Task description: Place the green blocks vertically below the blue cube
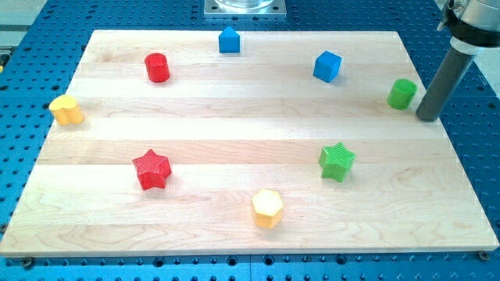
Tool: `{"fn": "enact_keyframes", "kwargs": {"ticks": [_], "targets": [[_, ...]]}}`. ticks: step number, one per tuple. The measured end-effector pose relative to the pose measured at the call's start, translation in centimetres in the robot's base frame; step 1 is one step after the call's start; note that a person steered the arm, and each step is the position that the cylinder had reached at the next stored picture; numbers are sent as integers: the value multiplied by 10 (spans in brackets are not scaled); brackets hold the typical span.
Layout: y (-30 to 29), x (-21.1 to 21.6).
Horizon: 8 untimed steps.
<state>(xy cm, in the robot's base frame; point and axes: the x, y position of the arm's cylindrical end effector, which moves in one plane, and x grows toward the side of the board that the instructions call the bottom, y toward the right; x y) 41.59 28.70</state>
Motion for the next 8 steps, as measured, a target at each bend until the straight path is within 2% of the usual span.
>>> {"fn": "enact_keyframes", "kwargs": {"ticks": [1, 2, 3, 5, 6, 7, 8], "targets": [[21, -7], [44, -47], [-13, -108], [-70, -188], [-61, -171], [-44, -113], [-105, -78]]}}
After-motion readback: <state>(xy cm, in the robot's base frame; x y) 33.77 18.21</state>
